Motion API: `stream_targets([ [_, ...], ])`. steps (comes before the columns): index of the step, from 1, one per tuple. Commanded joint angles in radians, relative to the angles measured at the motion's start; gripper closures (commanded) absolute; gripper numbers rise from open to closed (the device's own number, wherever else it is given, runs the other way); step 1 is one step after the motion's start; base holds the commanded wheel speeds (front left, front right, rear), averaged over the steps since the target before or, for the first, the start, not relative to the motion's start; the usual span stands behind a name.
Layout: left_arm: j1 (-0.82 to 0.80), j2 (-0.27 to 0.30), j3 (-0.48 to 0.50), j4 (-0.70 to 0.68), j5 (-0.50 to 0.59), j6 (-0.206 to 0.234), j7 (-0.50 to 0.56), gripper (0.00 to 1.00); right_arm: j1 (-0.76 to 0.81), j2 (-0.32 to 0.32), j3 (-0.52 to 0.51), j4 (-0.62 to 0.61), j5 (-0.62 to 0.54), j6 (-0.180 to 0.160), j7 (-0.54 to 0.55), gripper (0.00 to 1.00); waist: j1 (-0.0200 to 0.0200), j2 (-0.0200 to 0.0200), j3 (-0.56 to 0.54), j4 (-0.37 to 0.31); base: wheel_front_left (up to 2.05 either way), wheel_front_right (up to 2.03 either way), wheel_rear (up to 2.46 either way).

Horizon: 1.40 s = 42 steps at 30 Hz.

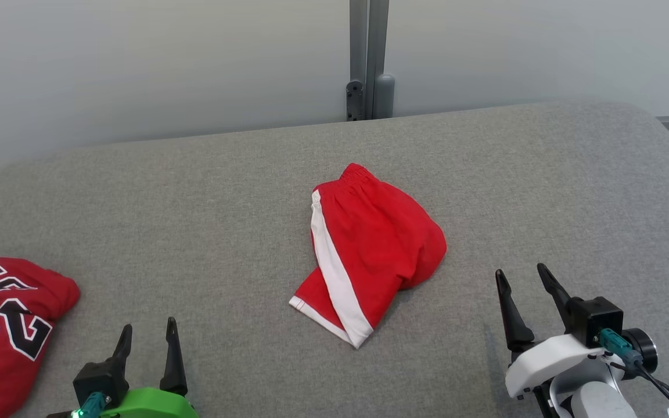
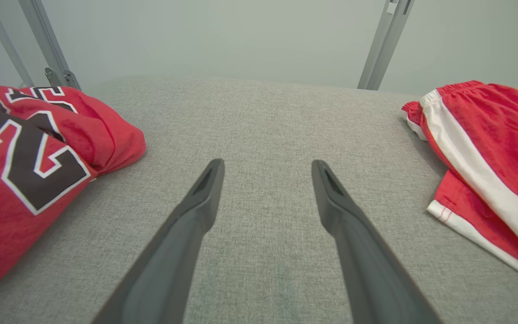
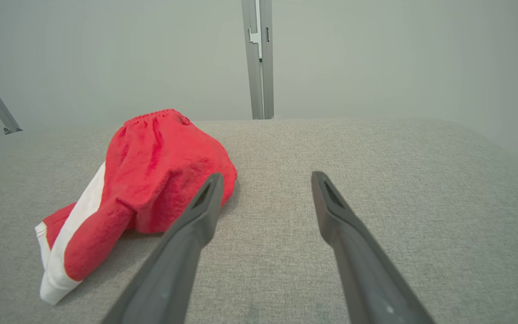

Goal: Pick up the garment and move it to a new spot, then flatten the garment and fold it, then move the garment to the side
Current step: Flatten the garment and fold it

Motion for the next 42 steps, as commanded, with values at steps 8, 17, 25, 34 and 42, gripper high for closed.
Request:
stream_targets([
  [8,-0.011,0.004,-0.033,-0.005,-0.028,-0.001,0.0,0.0,-0.017,-0.001,0.035,0.009,0.003,0.0,-0.003,0.0,0.0,0.0,0.018,0.017,0.0,0.0,0.0],
  [17,-0.049,0.004,-0.137,0.013,-0.086,-0.005,0.0,0.0,-0.226,-0.044,0.207,0.09,0.018,0.0,-0.003,0.0,0.0,0.0,0.06,0.147,0.0,0.0,0.0],
  [25,-0.077,0.004,-0.237,0.011,-0.151,0.008,0.0,0.0,-0.514,-0.117,0.342,0.37,0.038,0.0,0.051,0.0,0.0,0.0,0.114,0.29,0.0,0.0,0.0],
  [34,-0.101,0.003,-0.319,0.004,-0.207,0.021,0.0,0.0,-0.746,-0.209,0.616,0.559,0.174,-0.001,0.233,0.0,0.0,0.0,0.171,0.407,0.0,0.0,0.0],
  [42,-0.116,0.003,-0.366,0.0,-0.243,0.035,0.0,0.0,-0.88,-0.337,0.934,0.527,0.403,-0.001,0.461,0.0,0.0,0.0,0.206,0.469,0.0,0.0,0.0],
])
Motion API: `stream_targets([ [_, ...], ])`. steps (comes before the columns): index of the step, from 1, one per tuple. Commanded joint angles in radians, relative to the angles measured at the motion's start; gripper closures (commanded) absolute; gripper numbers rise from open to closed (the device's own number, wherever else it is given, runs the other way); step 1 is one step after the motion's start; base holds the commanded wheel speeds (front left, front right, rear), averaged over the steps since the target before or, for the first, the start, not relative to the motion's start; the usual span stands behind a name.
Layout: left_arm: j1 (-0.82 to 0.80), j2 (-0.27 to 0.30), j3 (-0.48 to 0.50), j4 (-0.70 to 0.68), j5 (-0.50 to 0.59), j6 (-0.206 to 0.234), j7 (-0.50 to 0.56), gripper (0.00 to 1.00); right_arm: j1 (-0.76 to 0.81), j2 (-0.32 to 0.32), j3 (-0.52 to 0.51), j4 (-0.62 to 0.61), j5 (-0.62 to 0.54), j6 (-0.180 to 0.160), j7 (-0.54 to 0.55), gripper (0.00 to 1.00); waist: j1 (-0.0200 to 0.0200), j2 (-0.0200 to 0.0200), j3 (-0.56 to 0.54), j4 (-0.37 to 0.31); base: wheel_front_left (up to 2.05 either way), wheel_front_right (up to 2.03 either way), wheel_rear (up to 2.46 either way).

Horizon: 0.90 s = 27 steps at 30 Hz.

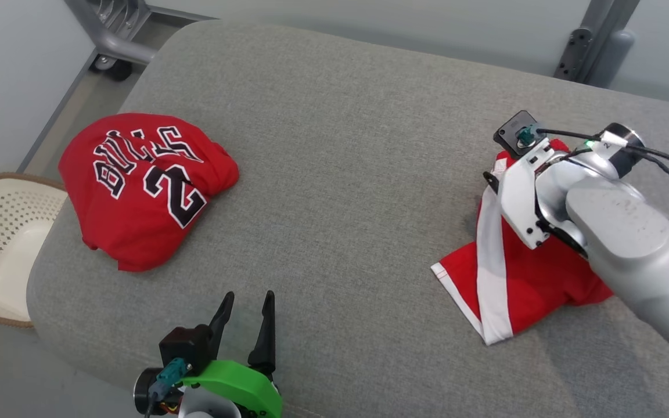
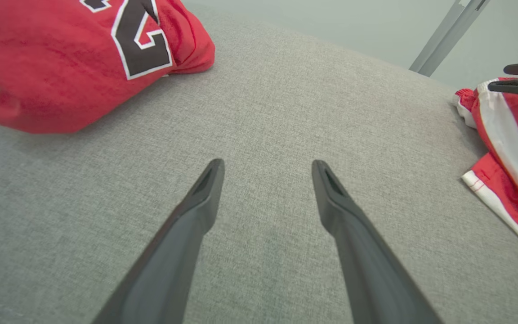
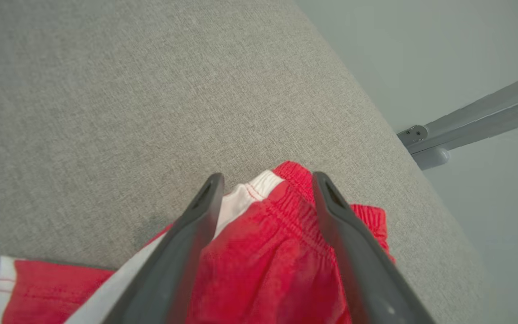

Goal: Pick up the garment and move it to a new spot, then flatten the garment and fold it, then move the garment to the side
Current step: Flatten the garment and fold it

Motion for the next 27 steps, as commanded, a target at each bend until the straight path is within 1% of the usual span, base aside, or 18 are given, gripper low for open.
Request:
stream_targets([
  [1,-0.019,0.002,-0.005,-0.003,-0.007,0.004,0.0,0.0,-0.024,-0.029,0.042,-0.009,0.034,-0.001,0.03,0.0,0.0,0.0,0.038,0.042,0.0,0.0,0.0],
  [3,-0.02,0.002,-0.01,-0.003,-0.015,0.006,0.0,0.0,-0.043,-0.058,0.12,-0.023,0.072,-0.001,0.086,0.0,0.0,0.0,0.043,0.051,0.0,0.0,0.0],
  [4,-0.021,0.002,-0.011,-0.004,-0.019,0.006,0.0,0.0,-0.057,-0.07,0.148,-0.029,0.111,-0.001,0.113,0.0,0.0,0.0,0.046,0.055,0.0,0.0,0.0],
  [7,-0.026,0.002,-0.01,-0.01,-0.026,0.012,0.0,0.0,-0.089,-0.101,0.213,-0.045,0.173,-0.001,0.175,0.0,0.0,0.0,0.054,0.061,0.0,0.0,0.0],
  [8,-0.026,0.002,-0.008,-0.015,-0.029,0.014,0.0,0.0,-0.093,-0.112,0.233,-0.05,0.197,-0.001,0.194,0.17,0.0,0.0,0.057,0.061,0.0,0.0,0.0],
  [10,-0.026,0.002,-0.005,-0.018,-0.031,0.014,0.0,0.0,-0.108,-0.13,0.26,-0.067,0.225,-0.001,0.215,0.93,0.0,0.0,0.06,0.06,0.0,0.0,0.0],
  [11,-0.026,0.002,-0.001,-0.018,-0.032,0.015,0.0,0.0,-0.116,-0.138,0.269,-0.074,0.238,-0.001,0.223,1.0,0.0,0.0,0.061,0.058,0.0,0.0,0.0],
  [15,-0.026,0.002,0.01,-0.019,-0.034,0.015,0.0,0.0,-0.136,-0.153,0.287,-0.09,0.275,-0.001,0.222,1.0,0.0,0.0,0.061,0.047,0.0,0.0,0.0],
  [17,-0.029,0.002,0.014,-0.021,-0.033,0.014,0.0,0.0,-0.154,-0.151,0.289,-0.092,0.286,-0.001,0.188,1.0,0.0,0.0,0.06,0.038,0.0,0.0,0.0],
  [23,-0.023,0.002,0.026,-0.016,-0.014,0.01,0.0,0.0,-0.205,-0.122,0.233,-0.038,0.307,-0.001,-0.015,1.0,0.0,0.0,0.042,-0.012,0.0,0.0,0.0],
  [27,-0.005,0.002,0.052,-0.005,0.009,0.005,0.0,0.0,-0.207,-0.099,0.164,0.019,0.313,-0.001,-0.166,1.0,0.0,0.0,0.011,-0.08,0.0,0.0,0.0],
])
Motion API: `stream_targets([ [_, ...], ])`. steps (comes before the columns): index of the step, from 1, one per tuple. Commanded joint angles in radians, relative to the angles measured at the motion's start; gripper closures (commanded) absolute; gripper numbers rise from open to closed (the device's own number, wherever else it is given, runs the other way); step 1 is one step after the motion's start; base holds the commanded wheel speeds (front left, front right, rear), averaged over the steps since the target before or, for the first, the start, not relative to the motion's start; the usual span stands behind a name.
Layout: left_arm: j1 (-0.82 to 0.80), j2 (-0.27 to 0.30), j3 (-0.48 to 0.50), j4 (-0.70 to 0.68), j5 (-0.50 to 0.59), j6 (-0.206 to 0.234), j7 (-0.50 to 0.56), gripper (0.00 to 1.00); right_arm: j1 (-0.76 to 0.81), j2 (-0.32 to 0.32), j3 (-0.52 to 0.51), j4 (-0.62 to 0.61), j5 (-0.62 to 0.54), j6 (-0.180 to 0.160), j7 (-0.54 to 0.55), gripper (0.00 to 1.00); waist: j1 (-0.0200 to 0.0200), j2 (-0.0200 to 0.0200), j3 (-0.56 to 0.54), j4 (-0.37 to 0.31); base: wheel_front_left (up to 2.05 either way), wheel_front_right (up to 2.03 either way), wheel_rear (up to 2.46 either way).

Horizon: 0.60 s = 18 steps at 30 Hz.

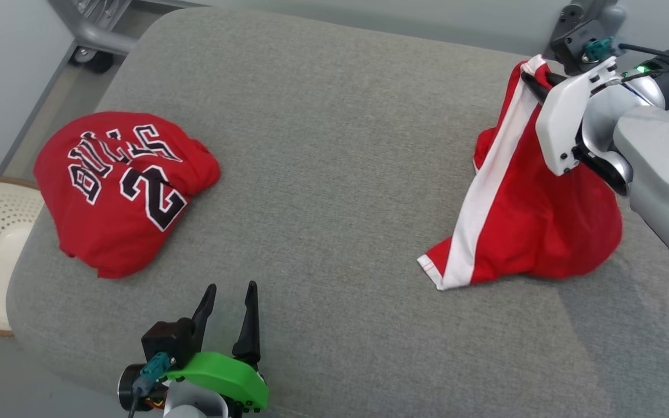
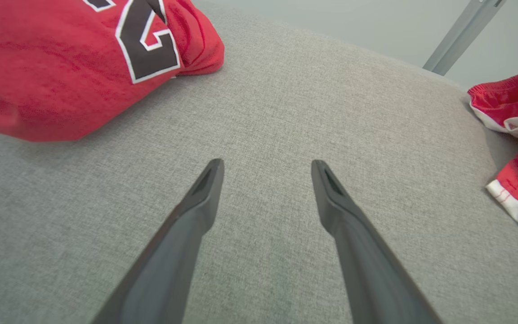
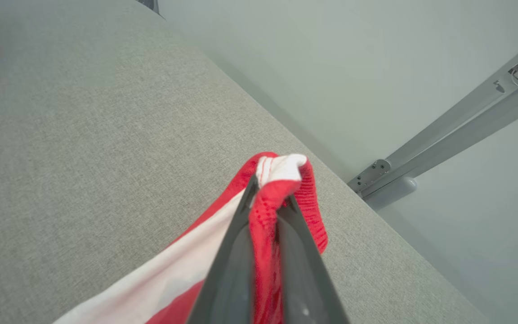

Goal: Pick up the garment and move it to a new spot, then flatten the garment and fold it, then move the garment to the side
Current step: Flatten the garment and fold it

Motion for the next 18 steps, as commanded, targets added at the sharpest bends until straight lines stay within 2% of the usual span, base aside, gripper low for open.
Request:
stream_targets([
  [1,0.008,0.003,0.011,0.004,0.013,-0.002,0.0,0.0,0.005,-0.001,-0.031,0.022,0.01,-0.002,-0.054,1.0,0.0,0.0,-0.038,-0.075,0.0,0.0,0.0],
  [5,0.011,0.003,0.032,0.01,0.037,-0.009,0.0,0.0,0.065,-0.005,-0.098,0.082,0.024,-0.001,-0.182,1.0,0.0,0.0,-0.064,-0.156,0.0,0.0,0.0],
  [9,0.016,0.003,0.051,0.017,0.052,-0.017,0.0,0.0,0.154,-0.008,-0.164,0.127,0.054,-0.001,-0.266,1.0,0.0,0.0,-0.082,-0.236,0.0,0.0,0.0],
  [15,0.013,0.003,0.07,0.024,0.075,-0.028,0.0,0.0,0.332,0.008,-0.274,0.132,0.079,-0.001,-0.306,1.0,0.0,0.0,-0.093,-0.335,0.0,0.0,0.0],
  [18,0.012,0.003,0.075,0.025,0.082,-0.033,0.0,0.0,0.429,0.011,-0.385,0.08,0.053,-0.001,-0.306,1.0,0.0,0.0,-0.095,-0.371,0.0,0.0,0.0],
])
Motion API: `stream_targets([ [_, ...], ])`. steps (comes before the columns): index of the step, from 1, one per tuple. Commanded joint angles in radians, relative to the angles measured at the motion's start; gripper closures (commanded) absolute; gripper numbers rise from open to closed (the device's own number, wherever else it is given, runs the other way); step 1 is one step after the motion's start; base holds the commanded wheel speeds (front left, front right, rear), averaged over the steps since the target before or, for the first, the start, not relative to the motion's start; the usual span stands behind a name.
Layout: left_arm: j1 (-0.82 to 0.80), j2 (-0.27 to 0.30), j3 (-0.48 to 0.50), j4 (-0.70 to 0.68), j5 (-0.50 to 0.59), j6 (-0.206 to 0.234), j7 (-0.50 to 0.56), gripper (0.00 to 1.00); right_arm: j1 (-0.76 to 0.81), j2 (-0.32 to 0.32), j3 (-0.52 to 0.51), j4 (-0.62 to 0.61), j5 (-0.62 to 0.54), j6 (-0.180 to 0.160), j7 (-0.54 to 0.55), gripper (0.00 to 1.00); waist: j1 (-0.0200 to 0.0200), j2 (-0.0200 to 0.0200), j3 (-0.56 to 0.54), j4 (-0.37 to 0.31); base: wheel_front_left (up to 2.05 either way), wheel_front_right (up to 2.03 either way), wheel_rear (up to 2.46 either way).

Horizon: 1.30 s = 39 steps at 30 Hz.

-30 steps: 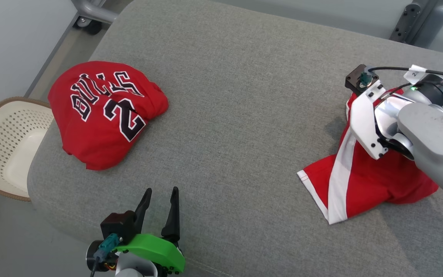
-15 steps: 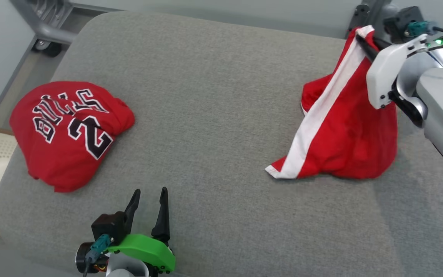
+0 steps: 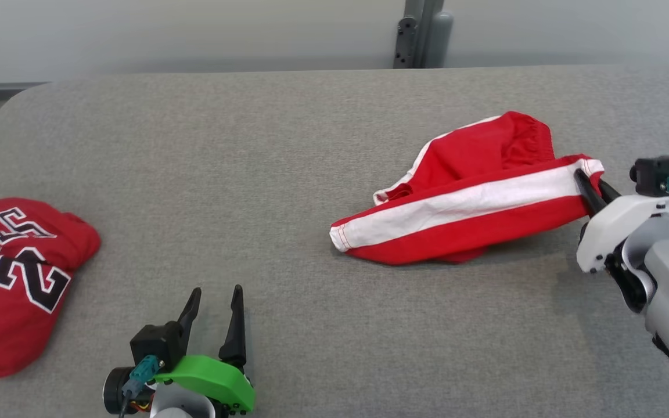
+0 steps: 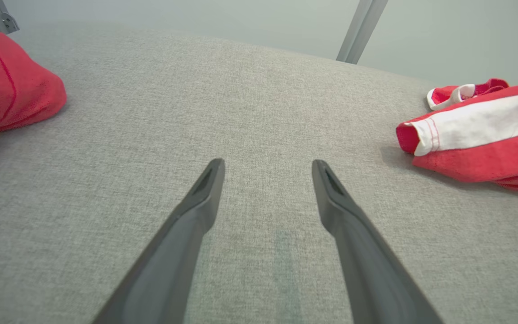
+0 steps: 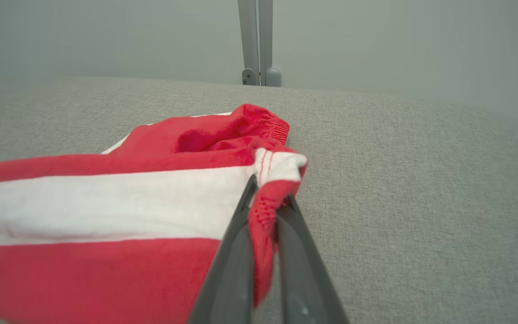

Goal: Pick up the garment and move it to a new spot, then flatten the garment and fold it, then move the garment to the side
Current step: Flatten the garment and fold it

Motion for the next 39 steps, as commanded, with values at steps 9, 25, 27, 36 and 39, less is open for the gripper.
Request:
stream_targets([
  [9,-0.009,0.004,0.006,0.012,0.017,-0.011,0.0,0.0,0.302,0.074,-0.414,-0.169,-0.284,-0.001,-0.004,0.0,0.0,-0.0001,-0.005,-0.132,0.0,0.0,0.0],
  [25,0.027,0.003,0.083,-0.043,0.083,0.039,0.0,0.0,0.587,0.363,-0.854,-0.712,-0.83,-0.001,-0.004,0.0,0.0,-0.0001,-0.051,-0.1,0.0,0.0,0.0],
  [27,0.043,0.004,0.097,-0.056,0.097,0.047,0.0,0.0,0.61,0.376,-0.858,-0.722,-0.847,-0.001,-0.004,0.0,0.0,-0.0001,-0.067,-0.092,0.0,0.0,0.0],
  [36,0.133,0.003,0.155,-0.123,0.204,0.07,0.0,0.0,0.698,0.405,-0.822,-0.698,-0.841,-0.001,-0.004,0.0,0.0,-0.0001,-0.13,-0.051,0.0,0.0,0.0],
  [39,0.147,0.003,0.164,-0.132,0.22,0.065,0.0,0.0,0.705,0.407,-0.809,-0.684,-0.832,-0.001,-0.004,0.0,0.0,-0.0001,-0.14,-0.04,0.0,0.0,0.0],
])
